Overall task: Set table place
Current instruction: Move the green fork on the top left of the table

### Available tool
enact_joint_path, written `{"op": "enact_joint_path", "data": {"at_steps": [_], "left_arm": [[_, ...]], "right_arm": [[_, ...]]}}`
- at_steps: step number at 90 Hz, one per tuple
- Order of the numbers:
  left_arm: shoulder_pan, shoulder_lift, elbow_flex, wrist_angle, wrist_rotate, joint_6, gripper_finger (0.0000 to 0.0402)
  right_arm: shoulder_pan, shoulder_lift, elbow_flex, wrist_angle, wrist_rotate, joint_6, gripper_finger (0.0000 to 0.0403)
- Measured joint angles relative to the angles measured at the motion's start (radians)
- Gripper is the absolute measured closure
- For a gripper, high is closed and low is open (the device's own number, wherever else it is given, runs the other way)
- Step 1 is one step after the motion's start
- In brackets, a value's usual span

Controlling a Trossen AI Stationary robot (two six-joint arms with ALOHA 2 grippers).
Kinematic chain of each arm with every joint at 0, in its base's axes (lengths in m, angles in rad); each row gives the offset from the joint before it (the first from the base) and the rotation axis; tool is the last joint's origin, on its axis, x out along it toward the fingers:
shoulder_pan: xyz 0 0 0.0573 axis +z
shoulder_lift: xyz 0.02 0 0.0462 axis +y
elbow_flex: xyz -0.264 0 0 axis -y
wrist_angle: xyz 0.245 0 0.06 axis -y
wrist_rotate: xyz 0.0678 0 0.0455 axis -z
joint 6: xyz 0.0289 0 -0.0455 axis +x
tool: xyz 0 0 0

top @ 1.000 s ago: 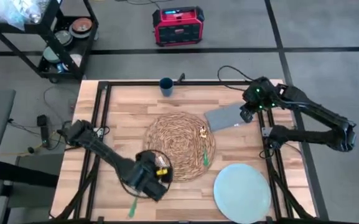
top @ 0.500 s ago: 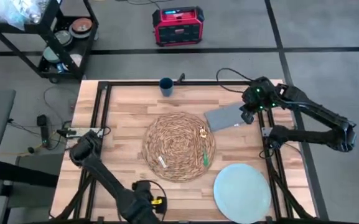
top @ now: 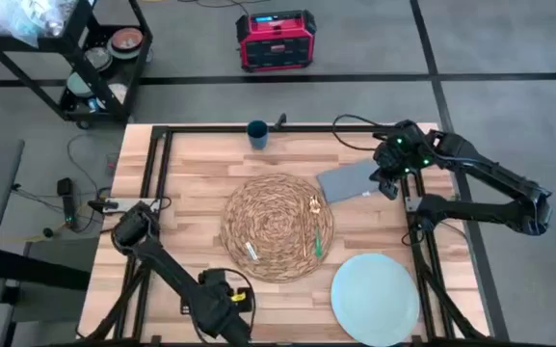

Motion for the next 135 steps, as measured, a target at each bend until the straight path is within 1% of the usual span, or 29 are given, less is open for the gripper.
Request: {"op": "enact_joint_path", "data": {"at_steps": [4, 12, 16, 24, 28, 36, 41, 49, 54, 62, 70, 75, 85, 91, 97, 116, 122, 129, 135], "left_arm": [[-0.007, -0.002, -0.023, 0.039, 0.005, 0.003, 0.0308], [-0.026, -0.021, -0.102, 0.176, -0.004, 0.013, 0.0308], [-0.034, -0.042, -0.166, 0.261, -0.004, 0.001, 0.0308], [-0.049, -0.104, -0.307, 0.502, -0.015, 0.003, 0.0308], [-0.053, -0.136, -0.374, 0.561, 0.007, 0.001, 0.0308], [-0.053, -0.206, -0.467, 0.514, 0.048, -0.03, 0.0308], [-0.042, -0.268, -0.485, 0.462, 0.053, -0.026, 0.0308], [-0.03, -0.342, -0.502, 0.388, 0.03, 0.007, 0.0308], [-0.029, -0.363, -0.526, 0.398, 0.011, 0.025, 0.0308], [-0.03, -0.38, -0.549, 0.477, -0.017, 0.044, 0.0308], [-0.031, -0.364, -0.576, 0.585, -0.023, 0.064, 0.0308], [-0.03, -0.34, -0.597, 0.62, -0.022, 0.065, 0.0308], [-0.028, -0.307, -0.609, 0.636, -0.007, 0.098, 0.0308], [-0.028, -0.278, -0.61, 0.605, 0.038, 0.12, 0.0308], [-0.028, -0.258, -0.613, 0.583, 0.059, 0.112, 0.0308], [-0.016, -0.219, -0.608, 0.745, 0.054, 0.184, 0.0308], [-0.013, -0.217, -0.606, 0.75, 0.054, 0.18, 0.0309], [-0.01, -0.215, -0.606, 0.714, 0.053, 0.175, 0.0327], [-0.006, -0.213, -0.606, 0.681, 0.064, 0.163, 0.0371]], "right_arm": [[0.0, 0.0, 0.0, -0.006, 0.0, -0.004, 0.0403], [0.0, 0.0, 0.0, -0.019, -0.011, -0.028, 0.0403], [0.0, 0.0, 0.0, -0.022, -0.019, -0.039, 0.0403], [0.001, 0.0, 0.0, -0.022, -0.028, -0.052, 0.0403], [0.001, 0.0, 0.0, -0.022, -0.03, -0.054, 0.0403], [0.001, 0.0, 0.0, -0.026, -0.036, -0.049, 0.0403], [0.001, -0.001, 0.0, -0.034, -0.06, -0.036, 0.0403], [0.001, -0.004, 0.0, -0.043, -0.084, -0.029, 0.0403], [0.001, -0.006, 0.0, -0.044, -0.086, -0.029, 0.0403], [0.001, -0.007, 0.0, -0.044, -0.086, -0.029, 0.0403], [0.001, -0.012, 0.0, -0.047, -0.086, -0.029, 0.0403], [0.001, -0.013, 0.0, -0.046, -0.086, -0.03, 0.0403], [0.0, -0.013, 0.0, -0.047, -0.086, -0.034, 0.0403], [0.0, -0.013, 0.0, -0.047, -0.086, -0.035, 0.0403], [0.0, -0.013, 0.0, -0.047, -0.086, -0.036, 0.0403], [-0.001, -0.013, 0.0, -0.043, -0.083, -0.038, 0.0403], [-0.002, -0.012, 0.0, -0.042, -0.079, -0.038, 0.0403], [-0.002, -0.013, 0.0, -0.042, -0.074, -0.045, 0.0403], [-0.002, -0.012, 0.0, -0.042, -0.073, -0.046, 0.0403]]}}
